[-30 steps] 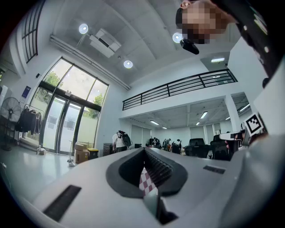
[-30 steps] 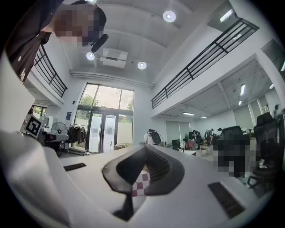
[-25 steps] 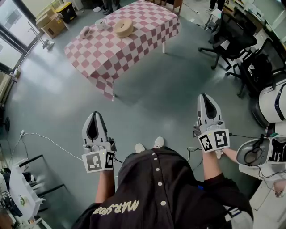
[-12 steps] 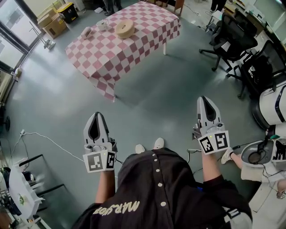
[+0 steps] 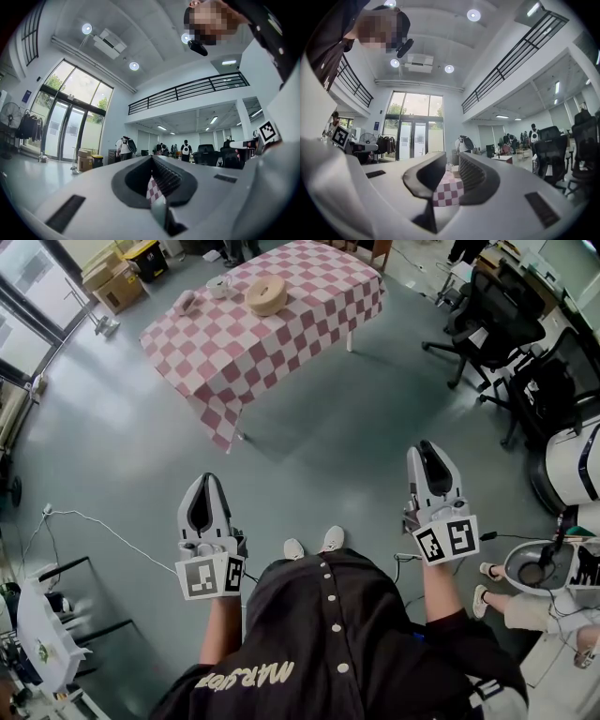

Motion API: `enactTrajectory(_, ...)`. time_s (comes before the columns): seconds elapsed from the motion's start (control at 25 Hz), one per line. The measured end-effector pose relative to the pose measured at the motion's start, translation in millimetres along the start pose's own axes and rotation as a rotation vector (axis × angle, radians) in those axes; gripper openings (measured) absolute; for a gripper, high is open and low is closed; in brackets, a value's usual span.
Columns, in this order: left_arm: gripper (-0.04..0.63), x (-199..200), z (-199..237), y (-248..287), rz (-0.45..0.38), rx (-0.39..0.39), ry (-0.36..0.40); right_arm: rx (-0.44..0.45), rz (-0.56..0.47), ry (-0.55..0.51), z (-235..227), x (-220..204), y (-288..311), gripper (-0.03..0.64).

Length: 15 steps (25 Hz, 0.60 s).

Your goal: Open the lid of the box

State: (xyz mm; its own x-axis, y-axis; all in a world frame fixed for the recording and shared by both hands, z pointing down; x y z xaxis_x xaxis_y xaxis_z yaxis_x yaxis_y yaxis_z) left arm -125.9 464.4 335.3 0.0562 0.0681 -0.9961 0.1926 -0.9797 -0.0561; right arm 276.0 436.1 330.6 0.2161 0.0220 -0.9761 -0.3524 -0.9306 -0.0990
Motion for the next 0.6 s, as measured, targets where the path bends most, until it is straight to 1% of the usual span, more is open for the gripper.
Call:
enactTrajectory(0.12, 0.011, -0.3, -0.3, -0.8, 0.004, 0.002, 0.001, 0.025, 0.008, -0.009, 2.3, -0.5, 1.2, 0.115)
enactTrajectory(0.32, 0.011, -0.5, -1.0, -0.8, 0.01, 0.009, 0.003, 0.04, 0.019, -0.009, 1.8, -1.9, 3.7, 0.201)
enactTrajectory(0.6, 0.011, -0.8, 0.1, -0.3, 0.018, 0.022, 0.007, 0.051, 0.019, -0.008, 0.3, -3.4, 8.1, 0.282)
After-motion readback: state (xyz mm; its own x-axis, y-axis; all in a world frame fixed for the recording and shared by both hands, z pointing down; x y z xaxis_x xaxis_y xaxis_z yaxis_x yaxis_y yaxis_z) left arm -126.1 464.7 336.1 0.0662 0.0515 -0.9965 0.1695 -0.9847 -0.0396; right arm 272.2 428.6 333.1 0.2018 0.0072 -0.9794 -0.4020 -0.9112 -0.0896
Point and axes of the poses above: the fingertips, and each gripper's own axes: y forward along the fingers, z to its left, x out of its top, the point moved 7 cm from there along -y, backward along the fingers, and after that the axes turned 7 degrees about y, right-handed, at the moved point
